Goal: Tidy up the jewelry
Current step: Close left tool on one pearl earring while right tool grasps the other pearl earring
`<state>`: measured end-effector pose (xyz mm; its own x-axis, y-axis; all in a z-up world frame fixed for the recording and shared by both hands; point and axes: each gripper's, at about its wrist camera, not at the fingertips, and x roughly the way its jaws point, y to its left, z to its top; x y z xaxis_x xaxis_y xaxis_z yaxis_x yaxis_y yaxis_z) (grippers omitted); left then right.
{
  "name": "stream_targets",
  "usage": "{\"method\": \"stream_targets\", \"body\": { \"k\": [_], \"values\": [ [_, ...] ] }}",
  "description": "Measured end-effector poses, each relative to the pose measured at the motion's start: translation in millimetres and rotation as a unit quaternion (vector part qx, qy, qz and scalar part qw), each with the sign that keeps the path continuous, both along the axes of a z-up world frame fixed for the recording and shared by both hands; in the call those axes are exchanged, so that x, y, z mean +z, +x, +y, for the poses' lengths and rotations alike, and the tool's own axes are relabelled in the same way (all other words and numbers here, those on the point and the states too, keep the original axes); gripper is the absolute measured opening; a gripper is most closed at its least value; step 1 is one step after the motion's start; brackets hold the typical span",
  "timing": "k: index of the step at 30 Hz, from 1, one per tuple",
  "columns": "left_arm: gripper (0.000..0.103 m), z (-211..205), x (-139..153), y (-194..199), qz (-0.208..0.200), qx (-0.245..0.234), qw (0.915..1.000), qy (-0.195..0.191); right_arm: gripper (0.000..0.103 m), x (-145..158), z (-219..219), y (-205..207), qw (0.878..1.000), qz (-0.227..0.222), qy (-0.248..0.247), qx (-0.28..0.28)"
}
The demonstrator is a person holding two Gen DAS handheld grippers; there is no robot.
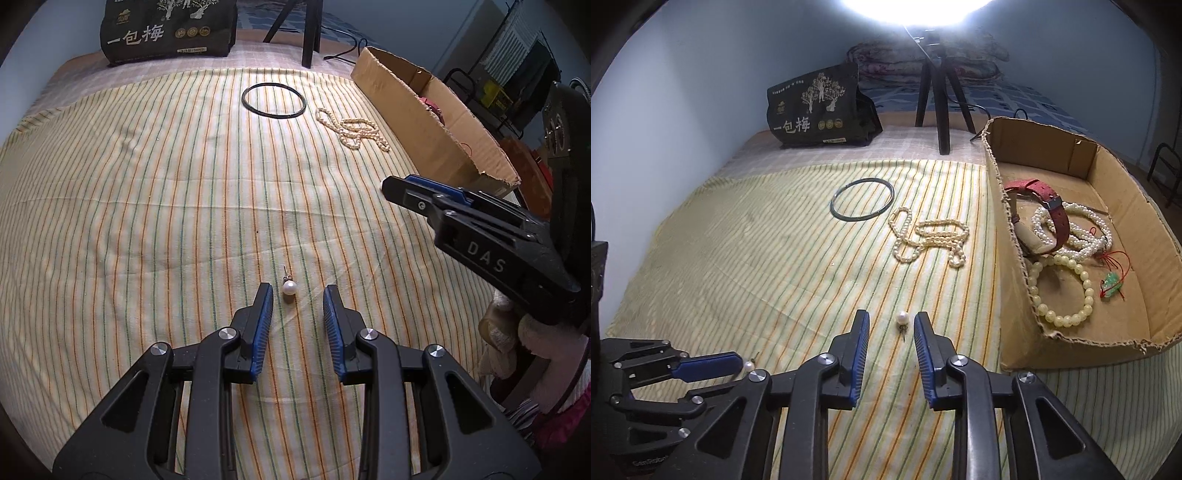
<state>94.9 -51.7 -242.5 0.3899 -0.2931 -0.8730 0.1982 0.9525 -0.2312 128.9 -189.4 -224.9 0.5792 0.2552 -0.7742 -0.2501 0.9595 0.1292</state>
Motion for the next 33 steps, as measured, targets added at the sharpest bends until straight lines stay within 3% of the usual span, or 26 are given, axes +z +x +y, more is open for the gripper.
{"method": "stream_targets", "body": {
  "k": [14,18,23,33],
  "values": [
    [0.028,-1.0,-4.0,4.5,0.001,0.001,1.0000,0.002,0.022,-14.1,4.2,7.9,1.000,0.001,-0.020,-0.004],
    [0.017,-1.4,-5.7,4.3,0.000,0.000,0.9999,0.010,0.020,-15.2,6.1,9.1,1.000,-0.001,-0.026,0.001],
    [0.007,4.2,-8.0,7.2,0.004,0.009,0.9999,0.005,0.007,-16.3,7.5,9.5,0.999,-0.001,-0.035,0.007],
    [0.006,5.6,-0.5,1.5,-0.005,0.009,0.9999,0.000,0.006,-4.5,-3.1,6.5,1.000,-0.001,-0.001,0.002]
  ]
}}
